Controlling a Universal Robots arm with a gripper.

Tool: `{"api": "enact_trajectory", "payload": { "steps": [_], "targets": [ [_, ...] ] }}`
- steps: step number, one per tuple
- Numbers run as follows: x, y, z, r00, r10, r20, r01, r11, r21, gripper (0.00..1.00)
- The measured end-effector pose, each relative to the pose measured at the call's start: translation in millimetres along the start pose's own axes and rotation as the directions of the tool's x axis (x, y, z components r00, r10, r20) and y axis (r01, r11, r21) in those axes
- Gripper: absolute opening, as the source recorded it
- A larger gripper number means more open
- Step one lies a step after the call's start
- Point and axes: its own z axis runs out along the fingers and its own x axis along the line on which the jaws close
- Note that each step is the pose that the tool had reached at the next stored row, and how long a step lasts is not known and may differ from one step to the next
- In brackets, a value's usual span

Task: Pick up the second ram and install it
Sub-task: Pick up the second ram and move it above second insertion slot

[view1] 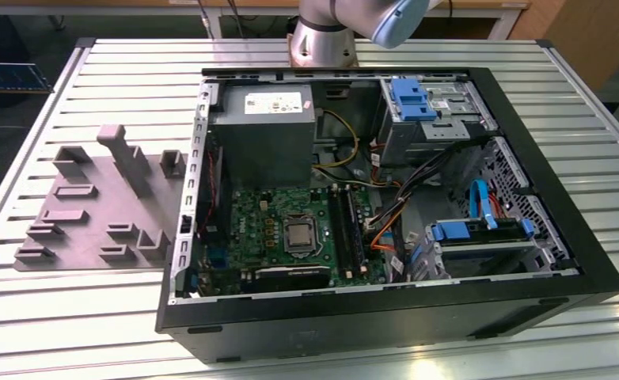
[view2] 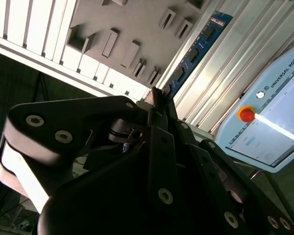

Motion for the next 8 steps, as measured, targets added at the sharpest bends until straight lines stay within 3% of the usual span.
{"api": "enact_trajectory", "payload": {
  "steps": [8],
  "targets": [
    [-0.1,-0.7,-0.1,1.0,0.0,-0.0001,0.0,1.0,0.0,0.14]
  ]
}}
